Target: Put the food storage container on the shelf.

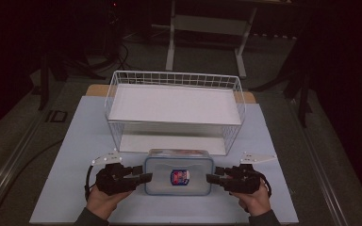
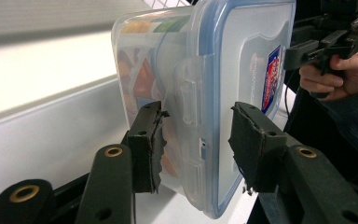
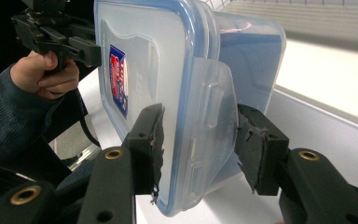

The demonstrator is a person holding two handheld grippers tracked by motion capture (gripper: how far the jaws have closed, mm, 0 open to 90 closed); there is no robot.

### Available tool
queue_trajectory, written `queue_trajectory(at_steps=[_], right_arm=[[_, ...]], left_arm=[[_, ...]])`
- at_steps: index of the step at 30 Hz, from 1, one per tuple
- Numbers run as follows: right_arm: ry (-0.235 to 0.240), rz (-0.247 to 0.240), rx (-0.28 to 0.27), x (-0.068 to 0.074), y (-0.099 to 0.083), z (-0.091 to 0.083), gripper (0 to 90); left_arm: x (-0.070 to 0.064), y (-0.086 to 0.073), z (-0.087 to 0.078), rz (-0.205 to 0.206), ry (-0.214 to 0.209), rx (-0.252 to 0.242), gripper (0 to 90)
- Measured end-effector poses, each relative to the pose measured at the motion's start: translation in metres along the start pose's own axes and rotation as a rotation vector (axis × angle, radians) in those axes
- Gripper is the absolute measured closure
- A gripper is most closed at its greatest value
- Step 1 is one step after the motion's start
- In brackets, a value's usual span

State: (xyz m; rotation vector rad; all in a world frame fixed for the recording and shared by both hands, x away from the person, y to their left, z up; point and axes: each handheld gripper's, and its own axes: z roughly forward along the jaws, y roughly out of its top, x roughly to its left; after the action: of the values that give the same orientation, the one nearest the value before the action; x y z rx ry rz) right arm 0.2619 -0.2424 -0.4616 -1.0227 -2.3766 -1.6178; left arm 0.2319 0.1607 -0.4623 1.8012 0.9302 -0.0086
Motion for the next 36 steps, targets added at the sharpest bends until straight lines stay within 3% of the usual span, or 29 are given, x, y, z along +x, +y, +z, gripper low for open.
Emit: queue_trajectory(at_steps=[10, 23, 31, 36], right_arm=[[-0.005, -0.038, -0.046, 0.012, 0.009, -0.006, 53.5], [-0.010, -0.071, -0.099, 0.025, 0.030, -0.021, 53.6], [-0.014, -0.119, -0.171, 0.037, 0.060, -0.037, 53.9], [-0.022, -0.150, -0.184, 0.041, 0.074, -0.042, 53.9]], left_arm=[[-0.008, 0.011, -0.011, 0.044, 0.003, -0.032, 54.5], [-0.022, 0.041, -0.026, 0.108, 0.013, -0.055, 54.5], [-0.031, 0.066, -0.037, 0.140, 0.011, -0.107, 54.5], [-0.034, 0.078, -0.042, 0.157, 0.012, -0.137, 54.5]])
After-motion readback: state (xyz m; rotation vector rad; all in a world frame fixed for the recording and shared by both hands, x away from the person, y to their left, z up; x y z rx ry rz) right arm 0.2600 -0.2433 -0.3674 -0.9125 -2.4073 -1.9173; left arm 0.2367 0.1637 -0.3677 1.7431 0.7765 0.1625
